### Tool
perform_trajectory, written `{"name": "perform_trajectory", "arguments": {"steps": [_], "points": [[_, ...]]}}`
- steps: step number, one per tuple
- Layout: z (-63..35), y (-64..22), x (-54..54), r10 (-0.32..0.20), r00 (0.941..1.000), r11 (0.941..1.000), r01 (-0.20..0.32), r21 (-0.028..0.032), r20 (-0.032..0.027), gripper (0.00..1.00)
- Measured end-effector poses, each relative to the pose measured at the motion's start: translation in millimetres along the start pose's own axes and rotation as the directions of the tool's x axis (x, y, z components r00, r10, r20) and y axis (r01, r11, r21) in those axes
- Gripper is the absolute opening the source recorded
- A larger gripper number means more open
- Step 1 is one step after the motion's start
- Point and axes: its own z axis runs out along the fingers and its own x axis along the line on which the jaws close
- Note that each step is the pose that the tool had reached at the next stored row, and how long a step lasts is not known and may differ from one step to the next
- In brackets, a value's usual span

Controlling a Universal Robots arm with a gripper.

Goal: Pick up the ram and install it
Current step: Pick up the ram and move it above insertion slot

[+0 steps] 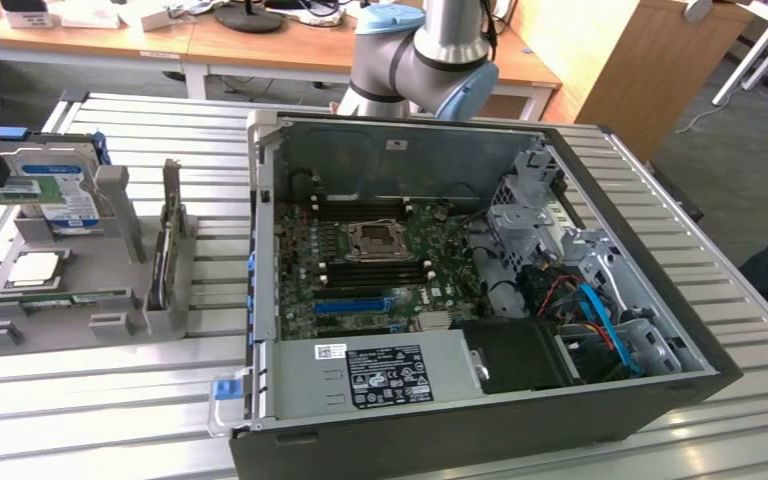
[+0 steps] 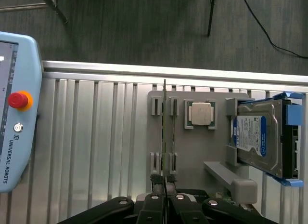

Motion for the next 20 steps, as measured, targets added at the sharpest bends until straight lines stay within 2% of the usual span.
{"name": "perform_trajectory", "arguments": {"steps": [11, 20], "points": [[-0.3, -3.0, 0.1, 0.0, 1.0, 1.0, 0.0, -0.0001, -0.0002, 0.12], [-0.9, -17.4, 0.6, -0.001, 1.0, 1.0, 0.001, -0.0001, -0.0002, 0.12]]}}
